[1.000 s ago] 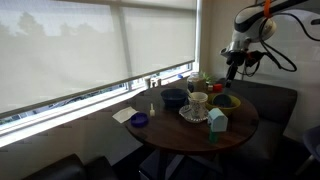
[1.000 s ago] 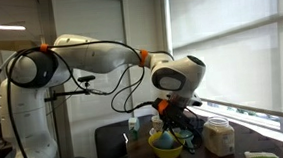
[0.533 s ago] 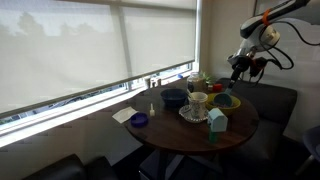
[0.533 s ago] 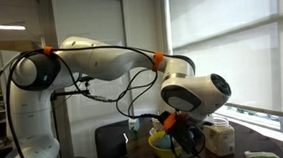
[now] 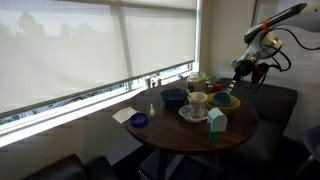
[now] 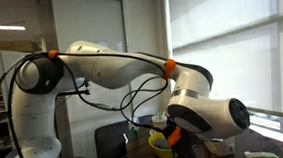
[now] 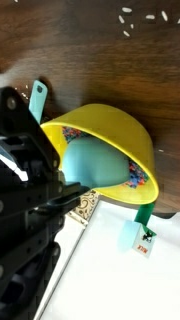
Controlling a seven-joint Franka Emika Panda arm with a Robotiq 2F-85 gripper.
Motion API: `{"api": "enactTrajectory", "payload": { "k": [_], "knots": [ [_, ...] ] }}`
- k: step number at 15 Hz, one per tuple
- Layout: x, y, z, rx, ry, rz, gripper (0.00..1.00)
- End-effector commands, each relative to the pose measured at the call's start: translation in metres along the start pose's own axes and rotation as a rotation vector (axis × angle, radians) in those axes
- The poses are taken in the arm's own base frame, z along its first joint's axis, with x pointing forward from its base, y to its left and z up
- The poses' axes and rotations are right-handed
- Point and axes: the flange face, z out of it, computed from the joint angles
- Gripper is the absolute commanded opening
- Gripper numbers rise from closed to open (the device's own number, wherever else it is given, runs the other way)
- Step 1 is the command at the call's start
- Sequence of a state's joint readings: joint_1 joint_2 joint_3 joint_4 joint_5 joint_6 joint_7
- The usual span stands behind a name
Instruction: Scoop up the serial in the bowl with the blue spoon
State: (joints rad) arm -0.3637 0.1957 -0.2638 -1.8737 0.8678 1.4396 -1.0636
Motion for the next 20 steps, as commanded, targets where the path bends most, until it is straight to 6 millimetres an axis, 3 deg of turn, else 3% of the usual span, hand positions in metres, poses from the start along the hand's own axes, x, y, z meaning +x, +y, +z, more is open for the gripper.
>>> {"api": "enactTrajectory", "payload": {
  "k": [1,4,5,6,15,20],
  "knots": [
    [-0.002,0.003,-0.003,0.005,0.014,-0.015,0.09],
    [-0.004,0.004,-0.006,0.008,0.027,-0.038,0.09],
    [0.000,0.001,-0.001,0.023,0.031,-0.040,0.02],
    [0.004,0.001,-0.002,0.041,0.054,-0.026,0.02],
    [0.015,-0.013,-0.046,0.262,0.330,0.004,0.03],
    [0.043,-0.029,-0.060,0.379,0.441,0.003,0.03]
  ]
}}
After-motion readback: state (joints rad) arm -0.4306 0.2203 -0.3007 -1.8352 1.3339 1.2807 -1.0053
